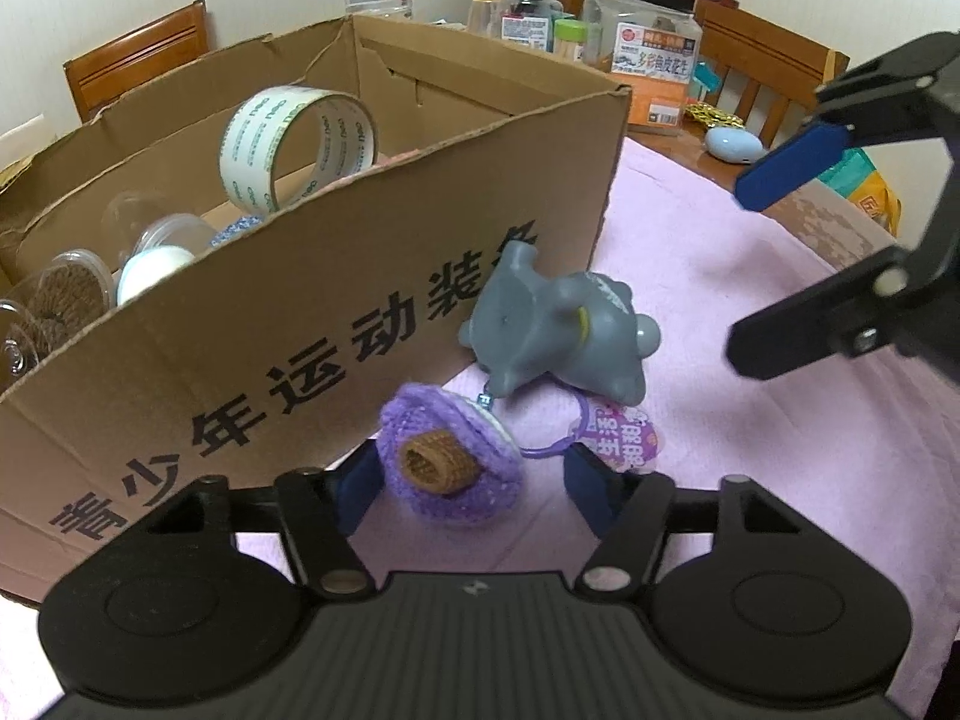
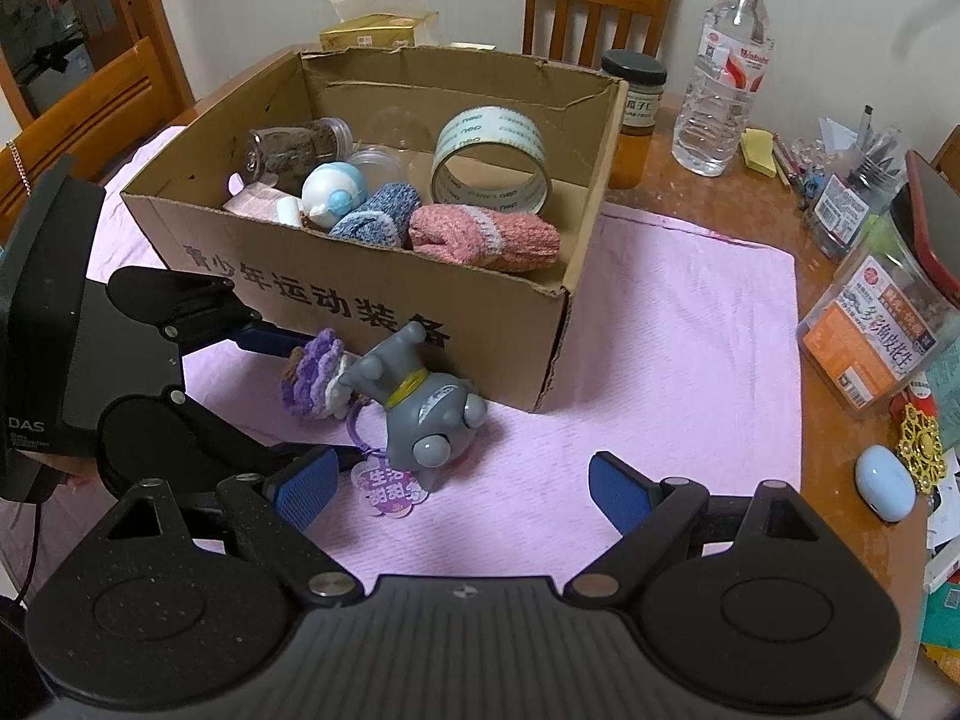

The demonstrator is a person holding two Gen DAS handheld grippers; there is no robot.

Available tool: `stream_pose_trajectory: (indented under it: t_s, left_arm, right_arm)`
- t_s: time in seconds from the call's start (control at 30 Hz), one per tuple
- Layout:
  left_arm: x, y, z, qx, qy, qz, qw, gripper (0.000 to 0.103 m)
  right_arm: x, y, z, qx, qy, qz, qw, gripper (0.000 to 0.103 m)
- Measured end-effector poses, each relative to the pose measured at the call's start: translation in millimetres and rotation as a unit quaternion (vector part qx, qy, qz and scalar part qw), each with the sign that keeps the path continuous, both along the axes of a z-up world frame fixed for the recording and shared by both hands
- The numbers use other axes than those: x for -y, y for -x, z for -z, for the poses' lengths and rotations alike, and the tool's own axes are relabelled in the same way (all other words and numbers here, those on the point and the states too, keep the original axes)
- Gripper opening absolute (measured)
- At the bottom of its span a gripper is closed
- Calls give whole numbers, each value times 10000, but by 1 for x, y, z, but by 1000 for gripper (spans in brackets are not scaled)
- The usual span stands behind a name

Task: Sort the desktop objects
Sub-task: 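Move both tools back to the purple pouch and grey elephant on the cloth, then grasp the purple knit pouch with the left tool while the right tool grasps the grey elephant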

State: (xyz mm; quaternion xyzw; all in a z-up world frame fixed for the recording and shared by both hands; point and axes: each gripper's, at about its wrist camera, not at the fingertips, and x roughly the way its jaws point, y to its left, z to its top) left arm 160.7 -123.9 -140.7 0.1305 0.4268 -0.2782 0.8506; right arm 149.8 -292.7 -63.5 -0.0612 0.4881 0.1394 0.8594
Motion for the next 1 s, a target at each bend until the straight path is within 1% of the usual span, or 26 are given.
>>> stream_pose_trajectory:
  t_s: [0.07, 0.1, 0.23, 0.6, 0.77, 0.93, 1.0]
  left_arm:
    - [-1, -1, -1, -12, 1, -19, 10000, 54]
    - [-1, -1, -1, -21, 12, -54, 10000, 46]
    - [-4, -5, -1, -137, 104, -154, 9997, 46]
    - [-5, -3, -2, -207, 47, -219, 9995, 46]
    - [-7, -4, -3, -256, 51, -272, 9993, 46]
    - [-8, -3, -3, -304, 54, -295, 9991, 46]
    - [-8, -4, -3, -328, 57, -299, 9990, 46]
  right_arm:
    - [-2, -2, 3, -3, 9, -45, 10000, 93]
    - [-4, -3, 5, -10, 7, -70, 10000, 93]
    - [-10, -8, 12, -21, -2, -208, 9998, 93]
    - [-20, -29, 33, 63, 185, -656, 9977, 92]
    - [-24, -38, 41, 109, 245, -846, 9961, 82]
    - [-29, -42, 48, 65, 255, -1045, 9942, 79]
    - [-32, -41, 52, 69, 339, -1115, 9932, 75]
